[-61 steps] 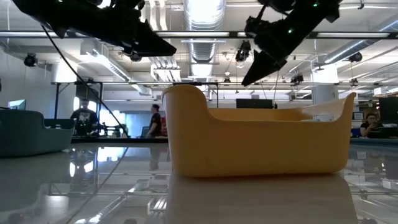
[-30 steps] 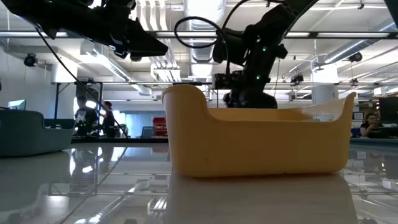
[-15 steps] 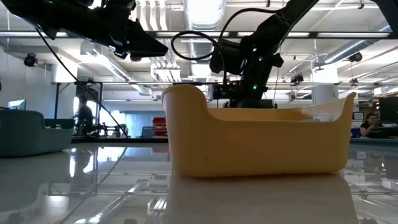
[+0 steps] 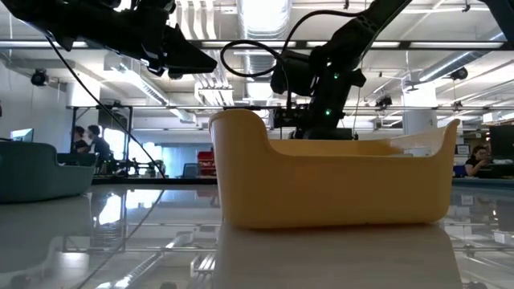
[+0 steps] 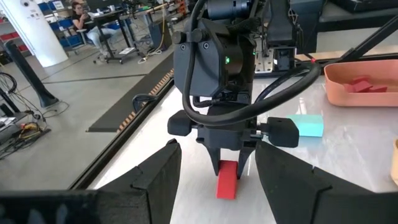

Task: Sort & place blocks by color
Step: Put the red block into the orange bin

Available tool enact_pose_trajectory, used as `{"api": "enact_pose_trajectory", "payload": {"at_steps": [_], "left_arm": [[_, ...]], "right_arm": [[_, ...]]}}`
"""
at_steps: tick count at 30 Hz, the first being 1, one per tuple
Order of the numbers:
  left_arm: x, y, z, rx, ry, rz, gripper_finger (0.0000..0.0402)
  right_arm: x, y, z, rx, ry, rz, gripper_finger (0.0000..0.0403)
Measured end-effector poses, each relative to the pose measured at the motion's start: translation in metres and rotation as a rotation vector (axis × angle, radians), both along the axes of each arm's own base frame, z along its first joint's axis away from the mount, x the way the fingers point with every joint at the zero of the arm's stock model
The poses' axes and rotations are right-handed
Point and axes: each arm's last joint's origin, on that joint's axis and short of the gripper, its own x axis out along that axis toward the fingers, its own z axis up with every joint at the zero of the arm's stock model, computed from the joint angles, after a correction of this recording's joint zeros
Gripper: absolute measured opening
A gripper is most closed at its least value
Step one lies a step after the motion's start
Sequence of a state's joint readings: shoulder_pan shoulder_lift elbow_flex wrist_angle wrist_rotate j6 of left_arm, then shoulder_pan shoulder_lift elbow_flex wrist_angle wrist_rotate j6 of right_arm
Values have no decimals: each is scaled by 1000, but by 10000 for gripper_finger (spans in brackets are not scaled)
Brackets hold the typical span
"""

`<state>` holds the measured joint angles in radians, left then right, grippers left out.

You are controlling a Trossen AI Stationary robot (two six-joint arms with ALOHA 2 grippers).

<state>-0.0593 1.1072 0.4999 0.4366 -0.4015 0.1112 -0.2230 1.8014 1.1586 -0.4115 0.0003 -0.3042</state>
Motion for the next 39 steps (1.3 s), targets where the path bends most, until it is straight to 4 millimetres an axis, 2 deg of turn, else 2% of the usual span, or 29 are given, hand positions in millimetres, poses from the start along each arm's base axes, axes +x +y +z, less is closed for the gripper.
{"api": "enact_pose_trajectory", "payload": {"at_steps": [3,10,15,22,28,32,35,39], "left_arm": [[0,0,0,0,0,0,191],[0,0,0,0,0,0,191],[0,0,0,0,0,0,191],[1,0,2,0,-6,0,191],[1,0,2,0,-7,0,191],[1,0,3,0,-11,0,191],[1,0,5,-1,-20,0,191],[2,0,5,-1,-22,0,191]], "right_arm": [[-2,0,6,4,-9,-29,120],[-17,9,46,32,-56,-85,120],[-34,28,80,67,-79,-113,120],[-54,63,111,138,-114,-162,120],[-62,109,119,112,-139,-197,120],[-63,138,114,68,-165,-258,120],[-61,150,107,67,-179,-358,120],[-61,160,101,156,-167,-482,120]]}}
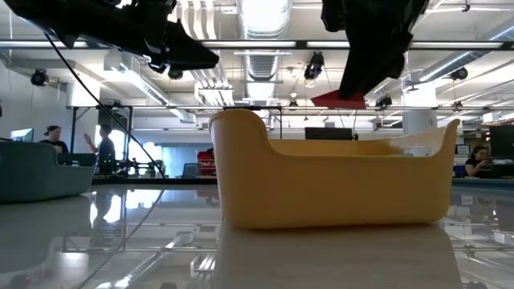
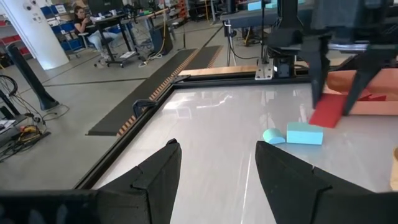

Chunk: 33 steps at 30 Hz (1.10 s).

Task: Sort & place blocks by color
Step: Put the red block into the orange bin

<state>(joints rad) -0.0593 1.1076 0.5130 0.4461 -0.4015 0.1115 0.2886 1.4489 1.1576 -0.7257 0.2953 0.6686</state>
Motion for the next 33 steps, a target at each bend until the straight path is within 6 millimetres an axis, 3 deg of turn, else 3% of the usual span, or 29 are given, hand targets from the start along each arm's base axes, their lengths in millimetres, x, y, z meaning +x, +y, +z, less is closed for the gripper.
{"api": "enact_pose_trajectory", "payload": {"at_steps": [8,14,24,33], "left_arm": [[1,0,4,-5,-23,0,191],[1,0,4,-27,-33,3,191],[1,0,3,-28,-32,2,191],[1,0,4,-28,-34,2,191]], "right_arm": [[-7,13,-1,198,37,-97,120],[-23,15,-4,306,205,-213,120],[-75,25,2,253,583,-344,120],[-93,40,7,211,618,-326,120]]}}
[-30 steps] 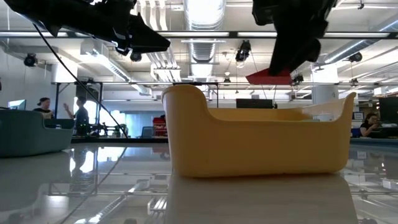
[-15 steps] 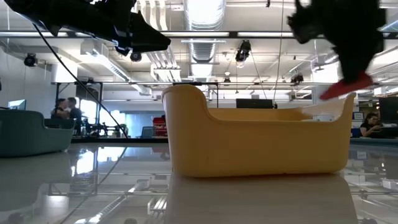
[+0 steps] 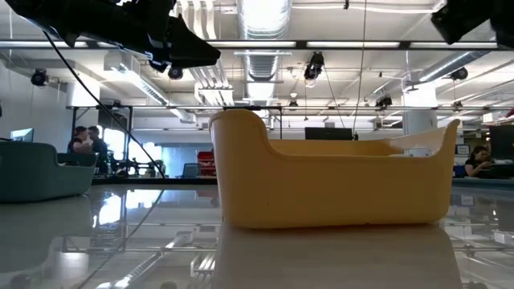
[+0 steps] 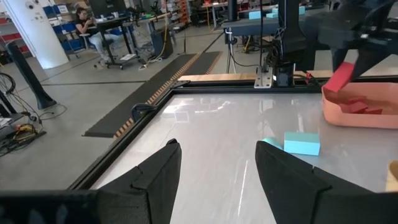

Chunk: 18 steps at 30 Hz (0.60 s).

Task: Sort & place blocks by color
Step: Put the red block into the orange bin, then put the light blue into the yellow bin

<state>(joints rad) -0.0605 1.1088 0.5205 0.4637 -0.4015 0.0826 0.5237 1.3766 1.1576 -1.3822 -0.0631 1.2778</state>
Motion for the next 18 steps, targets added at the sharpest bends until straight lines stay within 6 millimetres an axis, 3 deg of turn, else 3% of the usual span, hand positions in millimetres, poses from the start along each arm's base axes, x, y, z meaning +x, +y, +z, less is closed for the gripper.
{"api": "enact_pose_trajectory", "payload": {"at_steps": [4,9,14,18], "left_arm": [[0,0,-1,0,3,0,191],[0,0,-1,-1,2,0,191],[0,0,-1,-1,3,0,191],[0,0,-1,-1,3,0,191]], "right_arm": [[-8,11,-6,71,68,42,120],[-18,15,-17,20,108,-39,124],[-23,17,-22,1,124,-46,181],[-23,17,-22,0,120,-47,201]]}}
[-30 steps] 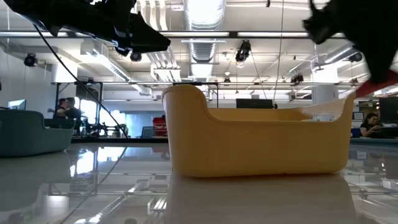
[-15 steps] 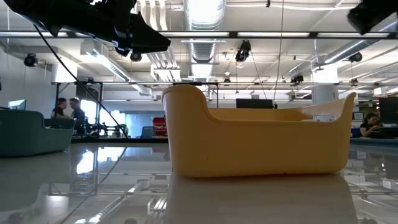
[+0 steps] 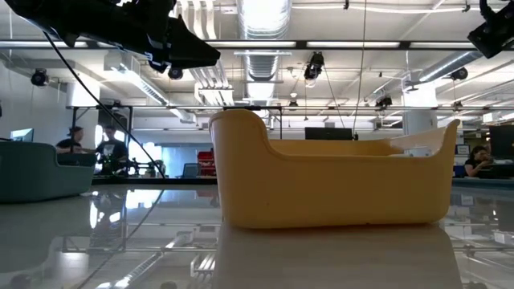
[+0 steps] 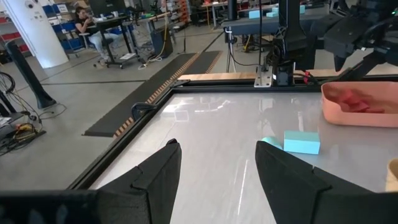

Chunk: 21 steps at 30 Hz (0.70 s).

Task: Sort & place blocks by color
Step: Put the light blue into the yellow bin

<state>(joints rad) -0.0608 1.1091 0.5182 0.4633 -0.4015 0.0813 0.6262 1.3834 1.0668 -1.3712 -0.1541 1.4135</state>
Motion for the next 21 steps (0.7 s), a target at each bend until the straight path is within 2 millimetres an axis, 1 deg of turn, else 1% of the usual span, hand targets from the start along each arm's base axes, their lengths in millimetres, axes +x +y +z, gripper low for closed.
{"api": "enact_pose_trajectory", "payload": {"at_steps": [7,14,17,21], "left_arm": [[0,0,0,0,0,0,191],[0,0,-1,-22,-4,3,191],[0,0,-1,-22,-4,3,191],[0,0,-1,-21,-4,3,191]], "right_arm": [[2,-2,0,-66,-51,30,189],[14,-12,1,-140,-153,0,176],[20,-19,0,-152,-186,-32,180],[30,-28,0,-172,-243,-78,198]]}}
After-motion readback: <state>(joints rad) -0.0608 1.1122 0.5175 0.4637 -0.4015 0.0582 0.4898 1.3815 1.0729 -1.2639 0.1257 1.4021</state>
